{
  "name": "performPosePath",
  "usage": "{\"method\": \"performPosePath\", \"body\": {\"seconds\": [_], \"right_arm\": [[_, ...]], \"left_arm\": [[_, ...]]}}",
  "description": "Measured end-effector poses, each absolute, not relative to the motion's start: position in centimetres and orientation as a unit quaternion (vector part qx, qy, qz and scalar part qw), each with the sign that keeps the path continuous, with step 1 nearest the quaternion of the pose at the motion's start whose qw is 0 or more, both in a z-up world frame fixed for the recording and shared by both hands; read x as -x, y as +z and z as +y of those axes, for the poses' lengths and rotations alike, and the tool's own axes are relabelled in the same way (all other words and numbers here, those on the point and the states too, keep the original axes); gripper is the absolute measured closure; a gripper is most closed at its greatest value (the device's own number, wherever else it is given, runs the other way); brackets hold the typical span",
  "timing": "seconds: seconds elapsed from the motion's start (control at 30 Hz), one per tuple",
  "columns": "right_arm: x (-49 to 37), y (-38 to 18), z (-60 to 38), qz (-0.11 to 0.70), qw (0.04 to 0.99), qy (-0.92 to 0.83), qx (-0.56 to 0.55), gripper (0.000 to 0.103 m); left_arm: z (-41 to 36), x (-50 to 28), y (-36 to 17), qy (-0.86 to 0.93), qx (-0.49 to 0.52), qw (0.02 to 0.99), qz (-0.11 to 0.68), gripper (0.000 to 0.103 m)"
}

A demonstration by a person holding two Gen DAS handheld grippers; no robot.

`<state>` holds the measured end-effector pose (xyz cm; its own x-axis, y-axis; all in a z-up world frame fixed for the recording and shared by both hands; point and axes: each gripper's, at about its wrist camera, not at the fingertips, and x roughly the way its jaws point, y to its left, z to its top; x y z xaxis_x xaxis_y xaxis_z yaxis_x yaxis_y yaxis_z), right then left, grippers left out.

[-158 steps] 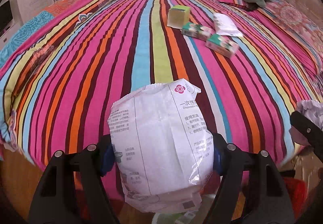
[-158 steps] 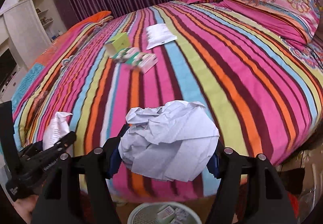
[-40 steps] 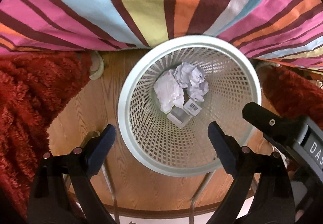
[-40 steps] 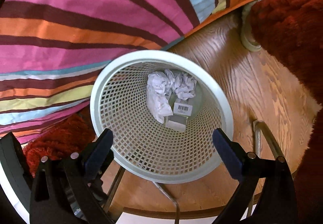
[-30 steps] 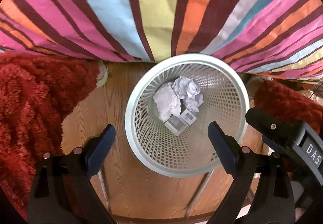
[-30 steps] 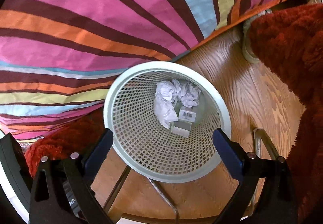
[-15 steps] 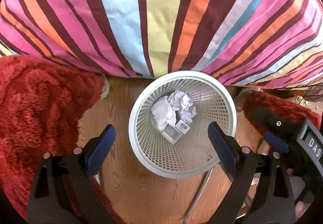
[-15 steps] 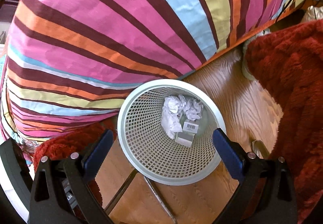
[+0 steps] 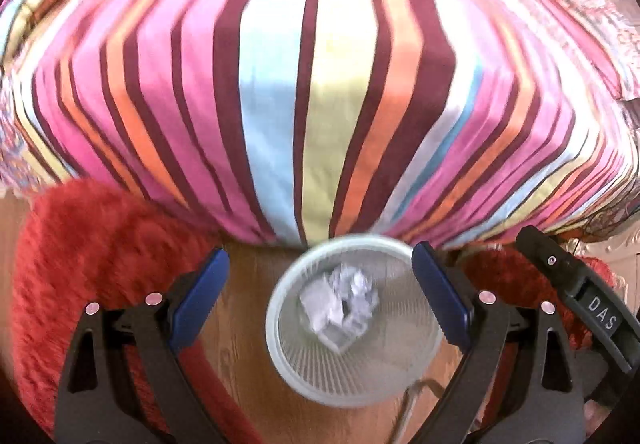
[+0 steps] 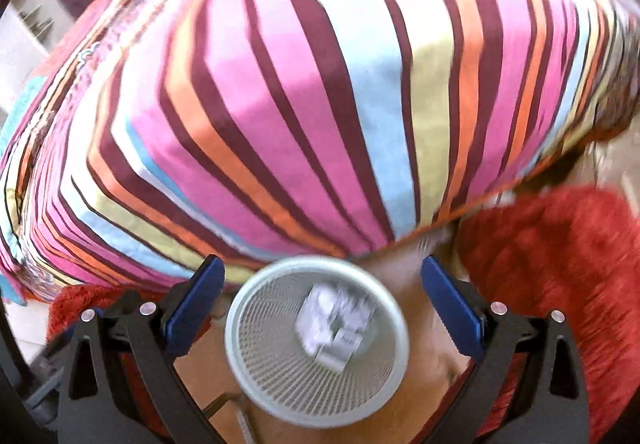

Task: Collect trash
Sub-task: 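Lift both tools from the wastebasket back toward the bed, then reach both tools toward the green tissue packs on the bed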

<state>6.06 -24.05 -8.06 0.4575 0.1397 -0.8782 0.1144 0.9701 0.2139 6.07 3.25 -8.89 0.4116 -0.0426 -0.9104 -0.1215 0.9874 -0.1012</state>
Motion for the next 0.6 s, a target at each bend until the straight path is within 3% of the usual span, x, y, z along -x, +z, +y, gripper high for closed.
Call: {"method": "performPosePath", "body": {"seconds": [0.27, 0.6], "right_arm": [[-5.6, -3.8, -23.3, 0.421, 0.905, 0.021, -0.057, 0.009], [-7.9, -1.3, -23.8, 0.368, 0.928, 0.047, -0.045, 0.009]], "left_arm": [[2.8, -5.9, -4.4, 0.020, 0.050, 0.891, 0.451, 0.013], [3.4, -8.4, -2.2, 0.031, 0.036, 0.900, 0.434, 0.013]]}}
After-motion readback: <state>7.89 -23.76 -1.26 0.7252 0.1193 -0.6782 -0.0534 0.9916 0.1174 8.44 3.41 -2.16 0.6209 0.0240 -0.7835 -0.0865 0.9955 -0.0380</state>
